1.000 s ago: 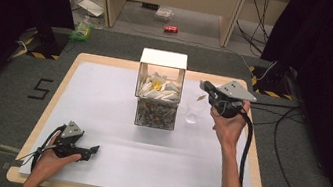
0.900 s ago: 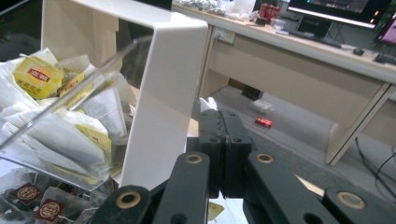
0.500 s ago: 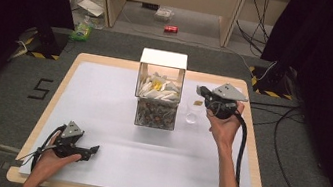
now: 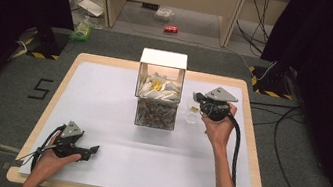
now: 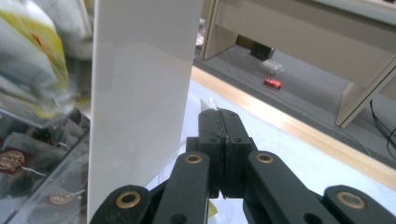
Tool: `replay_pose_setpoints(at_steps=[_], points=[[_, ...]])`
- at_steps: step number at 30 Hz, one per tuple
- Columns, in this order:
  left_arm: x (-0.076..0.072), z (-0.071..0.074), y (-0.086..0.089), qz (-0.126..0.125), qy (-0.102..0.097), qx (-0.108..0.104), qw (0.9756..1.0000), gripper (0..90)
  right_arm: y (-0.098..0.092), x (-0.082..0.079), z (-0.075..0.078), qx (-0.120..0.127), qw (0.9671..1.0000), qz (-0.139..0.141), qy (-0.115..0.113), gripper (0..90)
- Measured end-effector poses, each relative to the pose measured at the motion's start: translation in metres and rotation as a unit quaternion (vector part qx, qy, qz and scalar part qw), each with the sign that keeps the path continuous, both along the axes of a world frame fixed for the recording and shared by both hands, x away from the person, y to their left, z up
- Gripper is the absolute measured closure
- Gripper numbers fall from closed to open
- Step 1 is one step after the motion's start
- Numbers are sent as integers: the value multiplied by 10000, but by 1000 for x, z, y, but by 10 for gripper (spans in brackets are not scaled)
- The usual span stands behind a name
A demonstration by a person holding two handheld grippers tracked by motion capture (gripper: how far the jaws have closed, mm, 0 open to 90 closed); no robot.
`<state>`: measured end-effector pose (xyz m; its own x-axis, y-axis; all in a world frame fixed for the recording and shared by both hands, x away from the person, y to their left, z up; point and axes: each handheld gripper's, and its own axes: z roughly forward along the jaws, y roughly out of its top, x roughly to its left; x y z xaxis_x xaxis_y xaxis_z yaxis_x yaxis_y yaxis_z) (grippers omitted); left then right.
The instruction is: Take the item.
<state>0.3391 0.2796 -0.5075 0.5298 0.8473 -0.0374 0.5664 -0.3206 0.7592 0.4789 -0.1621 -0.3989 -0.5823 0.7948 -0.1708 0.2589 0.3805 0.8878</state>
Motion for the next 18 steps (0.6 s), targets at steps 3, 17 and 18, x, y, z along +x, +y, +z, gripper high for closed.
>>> replay_pose_setpoints(at_steps=[3, 17, 18], points=[[0, 0, 1, 3, 11, -45, 10000, 146, 2, 2, -6, -31, 10000, -16, 78, 896], [0, 0, 0, 1, -3, 9, 10000, 146, 5, 8, -21, -247, 9993, -20, 288, 896], [0, 0, 0, 1, -3, 1, 10000, 146, 6, 8, -22, -243, 9993, -9, 293, 896]])
